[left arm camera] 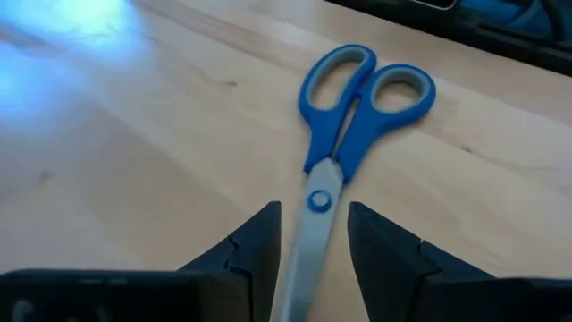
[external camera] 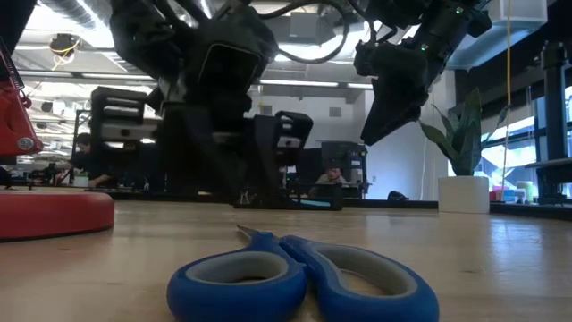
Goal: Pick and place office supplies into organizer
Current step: Put the scissors into the desk organizer
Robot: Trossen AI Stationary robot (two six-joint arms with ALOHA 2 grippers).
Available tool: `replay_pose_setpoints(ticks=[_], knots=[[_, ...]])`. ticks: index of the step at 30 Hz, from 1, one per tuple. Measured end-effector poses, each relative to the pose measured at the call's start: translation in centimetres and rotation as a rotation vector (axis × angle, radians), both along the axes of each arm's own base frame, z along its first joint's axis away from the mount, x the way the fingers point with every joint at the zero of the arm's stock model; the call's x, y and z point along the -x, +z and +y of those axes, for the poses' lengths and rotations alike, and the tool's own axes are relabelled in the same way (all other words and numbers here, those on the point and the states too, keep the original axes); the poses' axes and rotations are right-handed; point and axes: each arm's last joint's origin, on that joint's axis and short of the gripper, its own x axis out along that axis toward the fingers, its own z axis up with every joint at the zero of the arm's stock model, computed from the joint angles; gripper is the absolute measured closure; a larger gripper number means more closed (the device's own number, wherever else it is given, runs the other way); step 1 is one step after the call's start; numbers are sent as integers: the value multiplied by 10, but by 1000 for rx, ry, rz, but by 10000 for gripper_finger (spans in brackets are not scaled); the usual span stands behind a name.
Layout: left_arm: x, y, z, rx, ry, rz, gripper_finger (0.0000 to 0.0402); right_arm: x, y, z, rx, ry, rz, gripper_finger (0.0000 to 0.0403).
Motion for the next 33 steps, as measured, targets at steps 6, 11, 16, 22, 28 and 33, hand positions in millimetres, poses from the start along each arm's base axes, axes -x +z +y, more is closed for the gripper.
replay_pose_setpoints(ticks=[6,11,16,22,28,33], knots=[[-3,0,-13,-24,-24,-22,276,0,0,0,0,1,0,271],[-3,0,-15,-53,-9,-34,274,0,0,0,0,1,0,271],[-4,0,-17,-87,16,-60,257,0,0,0,1,1,0,271],[-8,-7,-26,-103,-21,-54,240,0,0,0,1,1,0,271],[-14,-13,-26,-108,-18,8,240,0,0,0,0,0,1,271],[-14,-14,-23,-105,-7,39,253,0,0,0,0,0,2,271]])
